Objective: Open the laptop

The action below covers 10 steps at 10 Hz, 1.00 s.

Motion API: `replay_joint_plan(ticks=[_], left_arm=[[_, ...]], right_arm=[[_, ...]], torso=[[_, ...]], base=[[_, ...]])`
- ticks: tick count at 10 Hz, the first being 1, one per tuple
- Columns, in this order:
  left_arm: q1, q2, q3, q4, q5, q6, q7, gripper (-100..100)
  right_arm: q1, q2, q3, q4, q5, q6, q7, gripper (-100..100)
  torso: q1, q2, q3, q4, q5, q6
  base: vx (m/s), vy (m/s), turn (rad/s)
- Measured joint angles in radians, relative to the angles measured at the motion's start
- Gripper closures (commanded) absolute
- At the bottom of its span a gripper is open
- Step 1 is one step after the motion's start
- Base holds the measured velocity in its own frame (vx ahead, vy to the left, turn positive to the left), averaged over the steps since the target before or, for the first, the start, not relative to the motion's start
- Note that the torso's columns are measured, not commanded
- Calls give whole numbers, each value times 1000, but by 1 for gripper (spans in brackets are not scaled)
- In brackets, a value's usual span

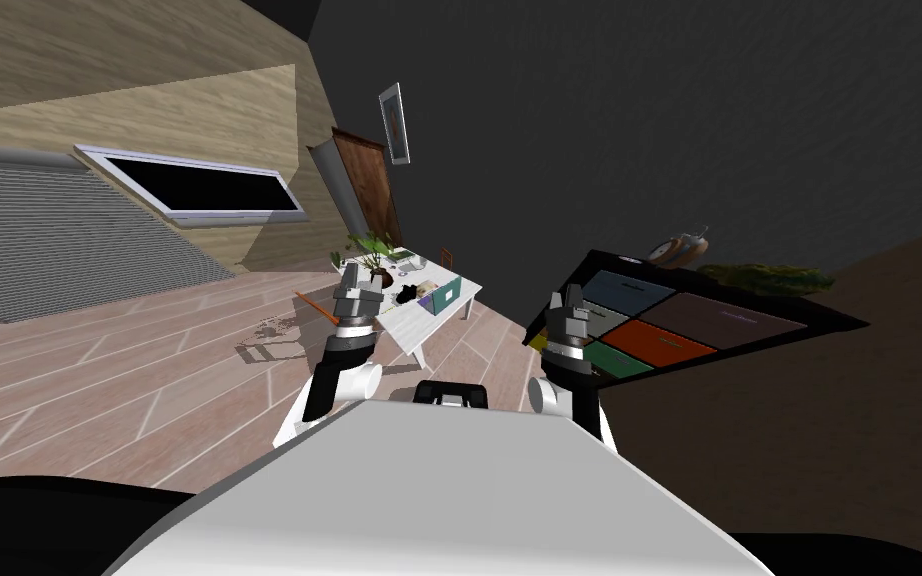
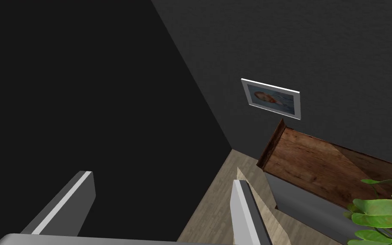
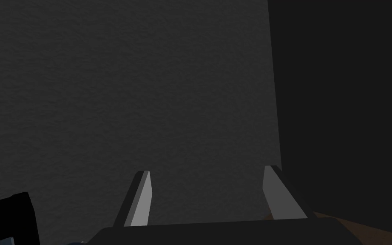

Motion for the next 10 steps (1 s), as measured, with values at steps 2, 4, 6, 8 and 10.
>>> replay_joint_plan(ticks=[2, 4, 6, 8, 10], left_arm=[[0, 0, 0, 0, 0, 0, 0, 0], [0, 0, 0, 0, 0, 0, 0, -100], [-4, 41, 3, 20, -2, -1, 0, -100], [-21, 81, 6, 72, -7, -6, -3, -100], [-42, 105, 3, 126, -20, 2, -11, -100]], right_arm=[[0, 0, 0, 0, 0, 0, 0, 0], [0, 0, 0, 0, 0, 0, 0, 0], [0, 0, 0, 0, 0, 0, 0, 0], [0, 0, 0, 0, 0, 0, 0, 0], [0, 0, 0, 0, 0, 0, 0, 0]], torso=[[0, 148, -295, 148, 0, 0], [0, 295, -590, 295, 0, 0], [0, 338, -679, 338, 0, 0], [0, 341, -685, 341, 0, 0], [0, 341, -685, 342, 0, 0]], base=[[0, 0, 0], [8, 1, -26], [27, 4, -80], [44, 10, -128], [57, 9, -112]])
